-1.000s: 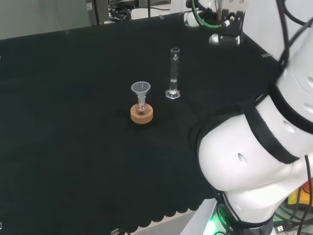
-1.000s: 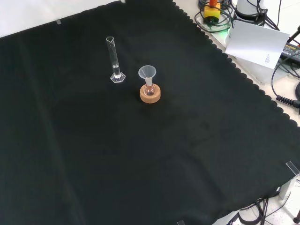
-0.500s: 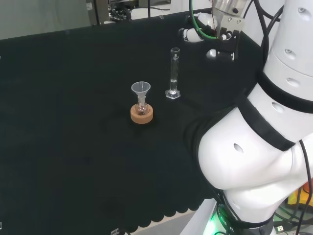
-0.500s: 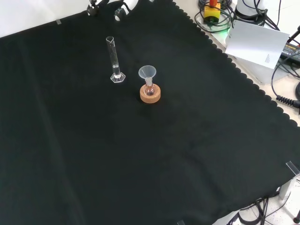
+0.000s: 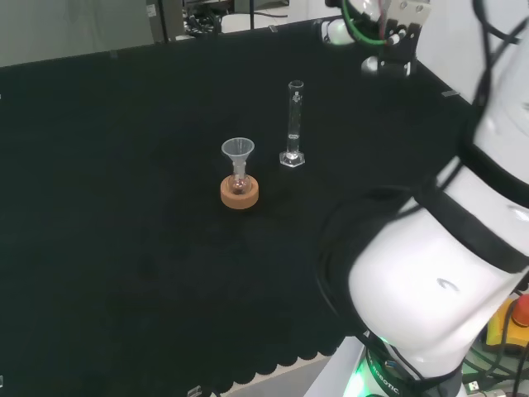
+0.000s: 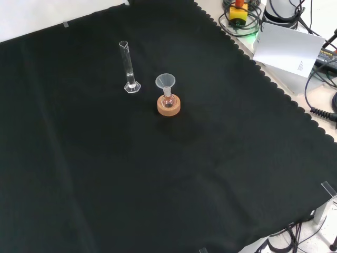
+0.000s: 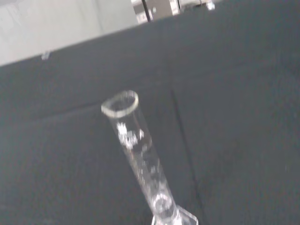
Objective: Pick up the graduated cylinder.
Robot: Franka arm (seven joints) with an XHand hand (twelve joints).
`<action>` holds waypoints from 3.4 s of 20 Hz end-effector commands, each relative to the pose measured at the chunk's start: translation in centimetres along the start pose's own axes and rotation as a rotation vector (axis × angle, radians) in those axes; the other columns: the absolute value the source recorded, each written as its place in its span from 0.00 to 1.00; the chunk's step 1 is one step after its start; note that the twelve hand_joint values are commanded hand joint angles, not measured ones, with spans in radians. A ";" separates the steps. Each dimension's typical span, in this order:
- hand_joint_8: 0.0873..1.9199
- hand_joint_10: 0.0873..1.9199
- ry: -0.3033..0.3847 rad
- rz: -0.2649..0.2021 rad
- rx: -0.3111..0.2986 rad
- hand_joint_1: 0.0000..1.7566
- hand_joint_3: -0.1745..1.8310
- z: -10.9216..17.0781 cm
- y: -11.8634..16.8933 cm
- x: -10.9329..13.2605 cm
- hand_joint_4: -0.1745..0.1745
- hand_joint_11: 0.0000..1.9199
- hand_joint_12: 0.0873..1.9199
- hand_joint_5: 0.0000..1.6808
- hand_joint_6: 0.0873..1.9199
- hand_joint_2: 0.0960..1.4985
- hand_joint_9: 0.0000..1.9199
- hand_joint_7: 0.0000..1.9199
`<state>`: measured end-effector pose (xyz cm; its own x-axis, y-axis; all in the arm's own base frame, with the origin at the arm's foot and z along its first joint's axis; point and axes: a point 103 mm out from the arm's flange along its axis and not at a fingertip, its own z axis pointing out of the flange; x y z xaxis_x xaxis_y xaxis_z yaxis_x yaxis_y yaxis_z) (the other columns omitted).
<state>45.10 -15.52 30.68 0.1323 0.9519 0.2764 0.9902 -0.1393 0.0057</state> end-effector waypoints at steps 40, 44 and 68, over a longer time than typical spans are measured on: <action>0.32 0.31 0.640 -0.135 0.083 0.57 0.00 21.4 0.7 -1.7 0.33 0.07 0.70 0.25 0.00 0.64 0.22 0.11; 0.32 0.31 0.670 -0.146 0.072 0.58 0.00 22.0 0.9 -1.4 0.33 0.07 0.69 0.25 0.00 0.65 0.22 0.12; 0.31 0.26 0.825 -0.234 0.045 0.64 0.00 23.1 1.9 -1.0 0.35 0.13 0.66 0.37 0.01 0.66 0.32 0.24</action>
<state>47.72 -10.22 8.60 -0.1301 0.4580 0.8794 0.9915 0.0627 0.1141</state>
